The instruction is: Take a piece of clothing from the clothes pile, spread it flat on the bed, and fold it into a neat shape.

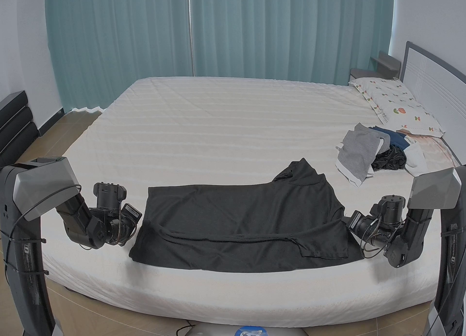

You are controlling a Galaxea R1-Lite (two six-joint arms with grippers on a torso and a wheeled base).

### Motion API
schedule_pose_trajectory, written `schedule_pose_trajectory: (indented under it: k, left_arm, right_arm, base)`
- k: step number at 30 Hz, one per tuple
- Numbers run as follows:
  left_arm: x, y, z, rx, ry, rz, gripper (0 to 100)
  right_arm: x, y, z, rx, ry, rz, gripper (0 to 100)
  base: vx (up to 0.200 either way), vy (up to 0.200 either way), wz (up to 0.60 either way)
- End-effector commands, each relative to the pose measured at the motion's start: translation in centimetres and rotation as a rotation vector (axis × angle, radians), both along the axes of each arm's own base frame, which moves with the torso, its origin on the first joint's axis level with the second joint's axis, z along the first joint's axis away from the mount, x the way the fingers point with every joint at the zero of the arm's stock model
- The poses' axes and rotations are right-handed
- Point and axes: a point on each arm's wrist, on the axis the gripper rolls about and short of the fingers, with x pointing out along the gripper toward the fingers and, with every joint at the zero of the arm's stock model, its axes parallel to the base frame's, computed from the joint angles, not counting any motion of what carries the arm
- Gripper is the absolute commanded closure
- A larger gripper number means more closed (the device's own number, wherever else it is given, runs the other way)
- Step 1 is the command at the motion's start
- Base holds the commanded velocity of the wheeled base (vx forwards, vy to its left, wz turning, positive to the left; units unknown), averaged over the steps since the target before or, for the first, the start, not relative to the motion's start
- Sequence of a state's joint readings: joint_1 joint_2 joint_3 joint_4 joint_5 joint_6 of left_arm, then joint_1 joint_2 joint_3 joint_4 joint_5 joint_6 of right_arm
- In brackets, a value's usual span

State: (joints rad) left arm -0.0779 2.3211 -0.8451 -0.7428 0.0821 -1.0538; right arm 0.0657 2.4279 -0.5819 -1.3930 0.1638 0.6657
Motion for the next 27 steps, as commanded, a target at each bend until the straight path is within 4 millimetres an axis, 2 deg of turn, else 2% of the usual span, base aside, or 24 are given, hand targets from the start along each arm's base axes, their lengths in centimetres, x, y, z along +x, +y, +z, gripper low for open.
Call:
schedule_pose_trajectory:
  k: [1, 10, 11, 15, 19, 27]
  left_arm:
    - [0.0, 0.3, 0.0, 0.001, 0.002, 0.008, 100]
    - [-0.1, 0.0, 0.8, -0.025, -0.021, -0.031, 100]
    - [-0.1, 0.0, 0.8, -0.027, -0.021, -0.033, 0]
    - [-0.5, -0.1, 2.0, -0.05, -0.037, -0.064, 0]
    - [-0.1, -0.3, 2.2, -0.043, -0.054, -0.131, 0]
    - [0.6, -0.6, 1.6, 0.058, -0.073, -0.316, 0]
  right_arm:
    - [-0.1, -0.1, -0.2, 0.0, 0.001, -0.001, 100]
    - [-0.2, 0.0, -0.2, -0.001, 0.003, 0.001, 100]
    - [-0.2, 0.1, -0.2, -0.001, 0.003, 0.002, 100]
    - [-0.5, 0.1, -0.2, 0.002, 0.006, 0.004, 100]
    - [-0.9, 0.3, -0.2, 0.0, 0.001, 0.01, 100]
    - [-1.4, 0.9, -0.3, 0.0, 0.004, 0.03, 100]
  base:
    - [0.0, 0.0, 0.0]
    - [0.0, 0.0, 0.0]
    - [0.0, 0.0, 0.0]
    - [0.0, 0.0, 0.0]
    - [0.0, 0.0, 0.0]
    - [0.0, 0.0, 0.0]
